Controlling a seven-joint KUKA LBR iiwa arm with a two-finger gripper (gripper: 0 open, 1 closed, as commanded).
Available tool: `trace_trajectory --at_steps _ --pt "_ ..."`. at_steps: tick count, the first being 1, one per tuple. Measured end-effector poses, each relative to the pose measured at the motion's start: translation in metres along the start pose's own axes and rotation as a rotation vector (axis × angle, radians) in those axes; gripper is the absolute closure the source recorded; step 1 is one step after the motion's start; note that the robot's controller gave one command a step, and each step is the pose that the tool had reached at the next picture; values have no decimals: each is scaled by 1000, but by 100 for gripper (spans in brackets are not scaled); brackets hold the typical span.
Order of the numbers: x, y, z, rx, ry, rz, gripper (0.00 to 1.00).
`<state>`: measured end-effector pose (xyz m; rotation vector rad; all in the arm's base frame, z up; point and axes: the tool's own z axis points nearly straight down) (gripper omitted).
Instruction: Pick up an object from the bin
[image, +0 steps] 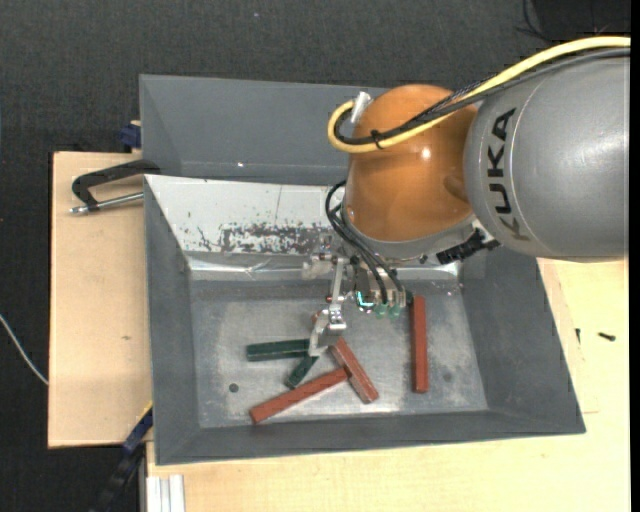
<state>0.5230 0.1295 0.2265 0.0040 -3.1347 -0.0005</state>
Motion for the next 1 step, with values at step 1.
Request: trace_trajectory --at_steps 1 --pt "-2 -1 -4 -1 -8 2 0"
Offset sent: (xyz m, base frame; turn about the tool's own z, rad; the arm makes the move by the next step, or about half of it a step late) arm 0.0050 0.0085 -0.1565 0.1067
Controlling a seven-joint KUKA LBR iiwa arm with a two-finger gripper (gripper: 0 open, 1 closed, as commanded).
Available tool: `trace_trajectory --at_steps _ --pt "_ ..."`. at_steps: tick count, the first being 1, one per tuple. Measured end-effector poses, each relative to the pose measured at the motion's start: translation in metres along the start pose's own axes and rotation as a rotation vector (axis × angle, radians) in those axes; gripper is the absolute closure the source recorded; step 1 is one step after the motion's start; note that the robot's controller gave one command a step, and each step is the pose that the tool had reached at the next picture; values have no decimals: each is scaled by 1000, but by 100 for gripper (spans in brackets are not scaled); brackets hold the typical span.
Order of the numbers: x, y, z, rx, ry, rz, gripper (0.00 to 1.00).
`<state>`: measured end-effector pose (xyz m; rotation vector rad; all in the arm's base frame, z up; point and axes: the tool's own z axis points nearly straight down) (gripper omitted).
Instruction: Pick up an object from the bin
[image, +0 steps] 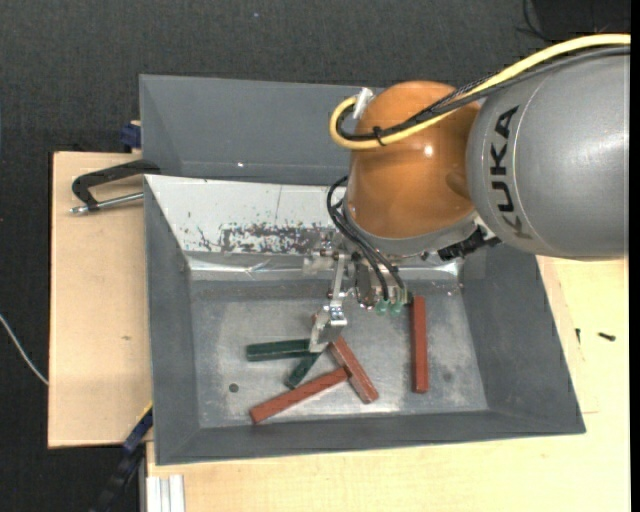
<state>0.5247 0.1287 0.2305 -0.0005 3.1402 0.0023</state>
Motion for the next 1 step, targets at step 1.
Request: trace_trajectory --at_steps 1 --pt "-3 5 76 -1 -3 50 0"
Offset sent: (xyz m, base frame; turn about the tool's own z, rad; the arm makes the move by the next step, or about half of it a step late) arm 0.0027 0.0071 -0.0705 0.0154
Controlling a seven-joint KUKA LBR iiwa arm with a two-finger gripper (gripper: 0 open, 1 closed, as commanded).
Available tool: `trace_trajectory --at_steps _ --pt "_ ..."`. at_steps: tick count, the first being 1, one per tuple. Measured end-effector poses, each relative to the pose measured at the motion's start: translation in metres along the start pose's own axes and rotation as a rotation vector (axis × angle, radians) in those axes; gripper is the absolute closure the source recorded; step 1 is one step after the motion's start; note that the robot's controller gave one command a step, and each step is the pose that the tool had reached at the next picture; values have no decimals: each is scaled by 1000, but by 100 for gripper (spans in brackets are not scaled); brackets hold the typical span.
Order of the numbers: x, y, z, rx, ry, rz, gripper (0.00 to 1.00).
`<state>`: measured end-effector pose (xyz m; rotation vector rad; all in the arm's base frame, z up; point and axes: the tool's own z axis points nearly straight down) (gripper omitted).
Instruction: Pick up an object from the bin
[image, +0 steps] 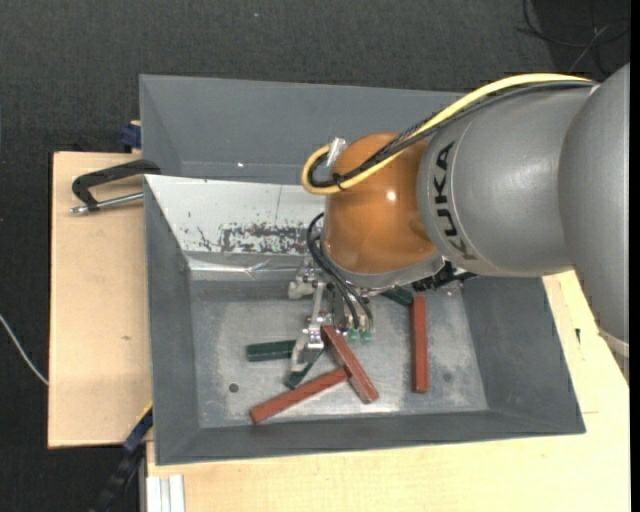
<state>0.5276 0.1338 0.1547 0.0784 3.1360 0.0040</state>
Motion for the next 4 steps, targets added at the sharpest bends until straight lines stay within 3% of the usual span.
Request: trace_trajectory --at_steps 1,2,3,4 --pt "2 0 71 1 7 6 0" --pt "0 -5 56 0 2 95 0" --pt "6 -1 72 2 4 92 0" --pt "-2 1 77 -3 2 91 100"
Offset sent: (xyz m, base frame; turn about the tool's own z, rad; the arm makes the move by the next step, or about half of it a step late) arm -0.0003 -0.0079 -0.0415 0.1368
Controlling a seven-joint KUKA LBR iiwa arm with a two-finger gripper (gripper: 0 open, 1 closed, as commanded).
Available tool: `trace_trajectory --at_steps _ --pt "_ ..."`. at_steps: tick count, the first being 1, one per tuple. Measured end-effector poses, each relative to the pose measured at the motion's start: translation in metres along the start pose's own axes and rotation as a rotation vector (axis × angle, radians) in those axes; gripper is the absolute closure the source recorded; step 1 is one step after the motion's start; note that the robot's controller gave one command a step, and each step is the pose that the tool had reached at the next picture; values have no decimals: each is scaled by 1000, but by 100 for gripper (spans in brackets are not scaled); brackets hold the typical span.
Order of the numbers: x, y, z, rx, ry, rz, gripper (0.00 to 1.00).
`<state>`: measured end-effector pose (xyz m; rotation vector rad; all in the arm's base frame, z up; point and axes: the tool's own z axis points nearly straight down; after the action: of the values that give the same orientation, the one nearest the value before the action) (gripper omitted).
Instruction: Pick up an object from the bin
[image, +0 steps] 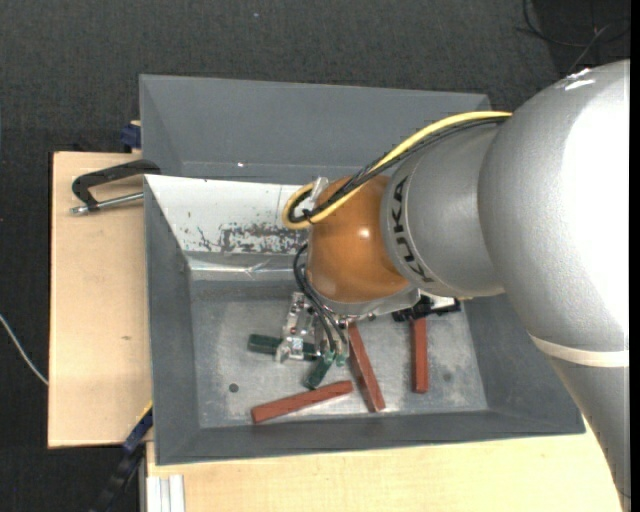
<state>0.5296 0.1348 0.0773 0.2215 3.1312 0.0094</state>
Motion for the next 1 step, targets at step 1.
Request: trace_trajectory --at_steps 1 --pt "0 0 0 0 0 0 100"
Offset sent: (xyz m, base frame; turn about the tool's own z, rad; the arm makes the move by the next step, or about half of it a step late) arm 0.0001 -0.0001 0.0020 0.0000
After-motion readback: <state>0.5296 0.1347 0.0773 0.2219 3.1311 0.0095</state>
